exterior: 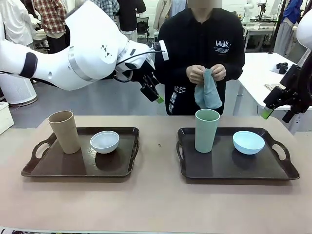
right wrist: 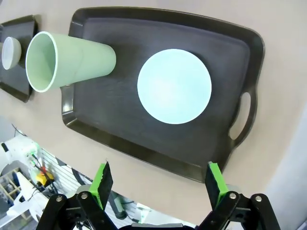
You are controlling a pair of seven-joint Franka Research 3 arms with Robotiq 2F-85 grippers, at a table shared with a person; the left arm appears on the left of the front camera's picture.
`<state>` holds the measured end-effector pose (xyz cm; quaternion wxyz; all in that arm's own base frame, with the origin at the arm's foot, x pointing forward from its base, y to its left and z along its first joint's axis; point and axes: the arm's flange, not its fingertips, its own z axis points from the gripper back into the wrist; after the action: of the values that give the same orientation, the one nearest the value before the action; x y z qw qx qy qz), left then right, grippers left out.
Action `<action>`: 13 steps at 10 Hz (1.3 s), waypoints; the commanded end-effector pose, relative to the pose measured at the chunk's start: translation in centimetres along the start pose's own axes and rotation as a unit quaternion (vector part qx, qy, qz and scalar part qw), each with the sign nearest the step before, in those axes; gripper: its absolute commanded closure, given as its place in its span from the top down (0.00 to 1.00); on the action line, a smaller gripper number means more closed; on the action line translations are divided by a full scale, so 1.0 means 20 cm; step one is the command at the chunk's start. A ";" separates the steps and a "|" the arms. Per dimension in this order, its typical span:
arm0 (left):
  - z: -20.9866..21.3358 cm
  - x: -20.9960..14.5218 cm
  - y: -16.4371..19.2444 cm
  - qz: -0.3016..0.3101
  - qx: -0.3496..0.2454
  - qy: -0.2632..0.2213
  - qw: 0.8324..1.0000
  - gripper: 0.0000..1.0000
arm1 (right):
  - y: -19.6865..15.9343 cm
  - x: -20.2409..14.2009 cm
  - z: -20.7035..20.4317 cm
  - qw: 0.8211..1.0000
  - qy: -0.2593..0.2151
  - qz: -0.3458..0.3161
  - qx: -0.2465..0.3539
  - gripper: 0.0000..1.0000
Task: Set up a tray with a mat and arrange the tableware.
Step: Pick up the Picnic Bowl and Reusable plastic cup from the Handle tray in front of the human's position and hold them in the air.
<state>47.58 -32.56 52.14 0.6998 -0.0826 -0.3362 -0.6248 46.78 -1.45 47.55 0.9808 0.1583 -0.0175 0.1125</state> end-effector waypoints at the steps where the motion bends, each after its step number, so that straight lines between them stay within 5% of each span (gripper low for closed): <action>1: -0.03 -0.01 0.00 -0.002 -0.002 0.004 1.000 1.00 | -0.03 0.07 -0.05 0.999 0.012 -0.017 -0.030 1.00; 5: -0.40 -0.09 0.09 0.031 -0.203 -0.119 0.971 1.00 | 0.08 0.22 -0.27 0.988 0.017 -0.080 -0.130 1.00; 6: -0.46 -0.11 0.12 0.034 -0.186 -0.090 0.978 1.00 | 0.12 0.23 -0.28 0.996 0.006 -0.061 -0.058 1.00; 7: -0.35 -0.02 0.00 0.018 -0.141 -0.096 0.985 1.00 | 0.07 0.18 -0.25 0.993 0.013 -0.054 -0.108 1.00; 10: -0.35 -0.02 0.00 0.018 -0.141 -0.096 0.985 1.00 | 0.09 0.20 -0.28 0.993 0.014 -0.058 -0.101 1.00; 13: -0.53 -0.09 0.03 0.009 -0.191 -0.141 0.971 1.00 | 0.03 0.25 -0.41 0.979 0.021 -0.099 -0.176 1.00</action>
<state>51.31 -36.77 44.61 0.6458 -0.2782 -0.3006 -0.6443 50.88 2.41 41.36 0.9994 0.0121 -0.0024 0.0330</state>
